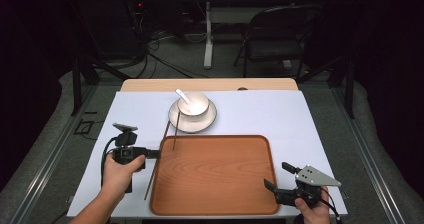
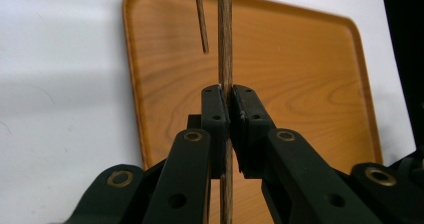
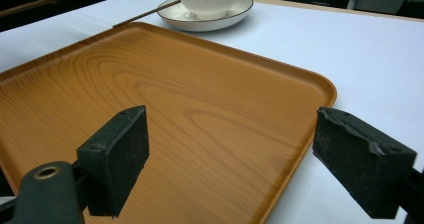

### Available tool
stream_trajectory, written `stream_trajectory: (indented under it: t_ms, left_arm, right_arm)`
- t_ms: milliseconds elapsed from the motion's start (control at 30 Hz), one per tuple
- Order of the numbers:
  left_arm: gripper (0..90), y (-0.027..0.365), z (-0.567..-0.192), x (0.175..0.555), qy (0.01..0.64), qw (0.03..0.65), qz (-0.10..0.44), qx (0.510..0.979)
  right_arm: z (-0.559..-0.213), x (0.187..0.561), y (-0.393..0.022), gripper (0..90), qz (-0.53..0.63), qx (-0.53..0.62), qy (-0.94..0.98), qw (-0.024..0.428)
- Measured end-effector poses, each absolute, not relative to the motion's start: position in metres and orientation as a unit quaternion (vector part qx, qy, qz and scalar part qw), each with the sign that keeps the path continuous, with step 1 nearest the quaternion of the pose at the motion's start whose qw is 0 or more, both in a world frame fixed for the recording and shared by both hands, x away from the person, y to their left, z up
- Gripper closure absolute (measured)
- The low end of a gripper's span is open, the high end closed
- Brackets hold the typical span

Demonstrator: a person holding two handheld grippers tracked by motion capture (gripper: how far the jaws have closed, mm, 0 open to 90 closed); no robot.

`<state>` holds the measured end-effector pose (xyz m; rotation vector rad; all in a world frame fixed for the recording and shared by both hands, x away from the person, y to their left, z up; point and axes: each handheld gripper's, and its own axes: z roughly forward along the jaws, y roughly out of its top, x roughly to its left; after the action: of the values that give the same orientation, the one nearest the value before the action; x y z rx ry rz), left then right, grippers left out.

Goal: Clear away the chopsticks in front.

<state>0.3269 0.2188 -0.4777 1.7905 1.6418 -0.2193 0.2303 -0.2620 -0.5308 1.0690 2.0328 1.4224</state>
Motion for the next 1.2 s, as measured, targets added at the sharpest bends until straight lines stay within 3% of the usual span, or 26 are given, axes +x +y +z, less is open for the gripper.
stream_trajectory:
  t_ms: [433,1200]
  left_arm:
    - [84.8,0.189,-0.512,0.318,0.623,0.319,-0.113,0.706]
    - [84.7,0.175,-0.534,0.332,0.643,0.275,-0.080,0.710]
  right_arm:
    - [-0.531,0.230,-0.262,14.6,0.515,0.385,0.734,0.219]
    - [-0.531,0.230,-0.262,14.6,0.516,0.382,0.734,0.221]
